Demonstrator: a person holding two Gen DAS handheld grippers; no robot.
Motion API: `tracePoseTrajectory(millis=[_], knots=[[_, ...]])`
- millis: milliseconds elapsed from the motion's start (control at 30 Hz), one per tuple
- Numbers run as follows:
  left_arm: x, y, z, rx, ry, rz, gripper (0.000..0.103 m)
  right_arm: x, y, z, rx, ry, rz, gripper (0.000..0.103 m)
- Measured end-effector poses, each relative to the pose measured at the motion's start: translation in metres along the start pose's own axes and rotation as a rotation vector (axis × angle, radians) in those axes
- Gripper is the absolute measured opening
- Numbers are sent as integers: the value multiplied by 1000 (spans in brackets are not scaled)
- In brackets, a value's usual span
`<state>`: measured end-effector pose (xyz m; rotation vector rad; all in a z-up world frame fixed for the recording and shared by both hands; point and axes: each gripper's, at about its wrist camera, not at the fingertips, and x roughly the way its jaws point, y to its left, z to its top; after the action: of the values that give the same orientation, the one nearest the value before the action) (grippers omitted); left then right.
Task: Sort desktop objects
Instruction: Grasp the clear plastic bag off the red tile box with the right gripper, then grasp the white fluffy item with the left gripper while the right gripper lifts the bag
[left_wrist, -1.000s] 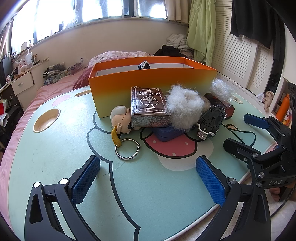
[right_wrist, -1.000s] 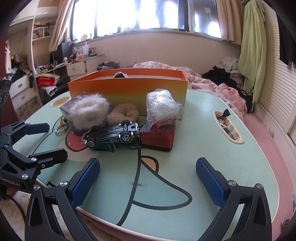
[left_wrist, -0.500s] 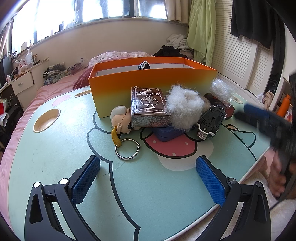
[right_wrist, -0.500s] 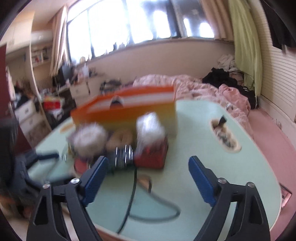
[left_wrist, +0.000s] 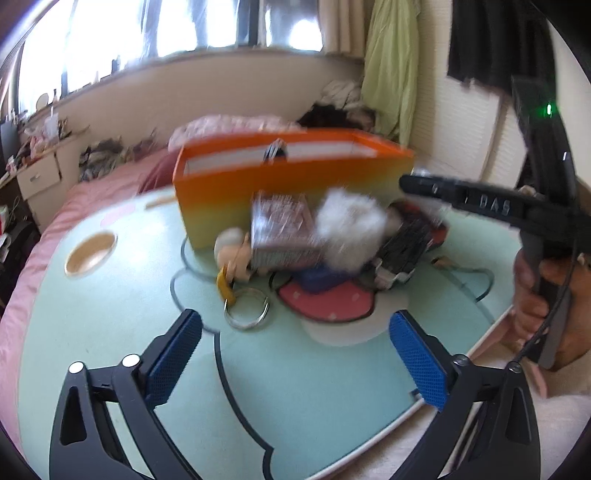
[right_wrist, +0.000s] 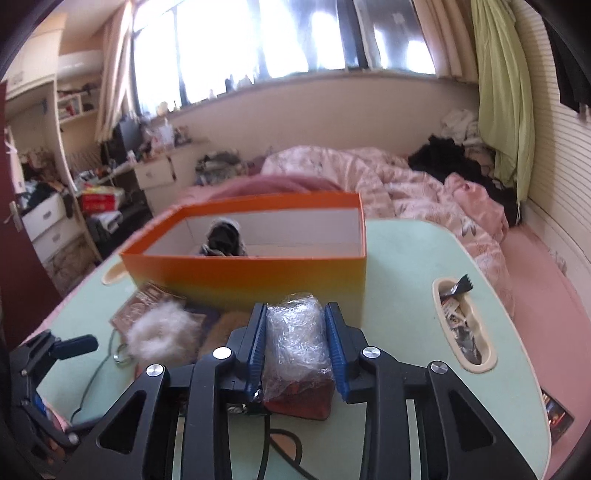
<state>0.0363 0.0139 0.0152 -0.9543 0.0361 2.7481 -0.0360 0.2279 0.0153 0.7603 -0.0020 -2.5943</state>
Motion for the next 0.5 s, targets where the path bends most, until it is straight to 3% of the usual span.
tracePoseTrajectory(millis=[133, 233, 300, 367, 433, 467, 500], knots=[[-9, -14, 26, 43, -61, -53, 88, -19, -6, -2, 25, -54, 22, 31], [2, -27, 46, 79, -55, -79, 81, -23, -7, -3, 34, -60, 32, 31], [15, -32, 53, 98, -25, -71, 62, -24, -8, -5, 42, -56, 44, 31], [35, -35, 56, 111, 32, -56, 54, -25, -8, -6, 47, -57, 49, 31], [45, -38, 56, 132, 30, -2, 50, -25, -7, -7, 47, -59, 50, 31], [53, -36, 55, 121, 63, -9, 38, -26, -8, -7, 46, -59, 49, 31], [54, -33, 52, 103, 63, -29, 37, -26, -8, -7, 45, -59, 51, 31]])
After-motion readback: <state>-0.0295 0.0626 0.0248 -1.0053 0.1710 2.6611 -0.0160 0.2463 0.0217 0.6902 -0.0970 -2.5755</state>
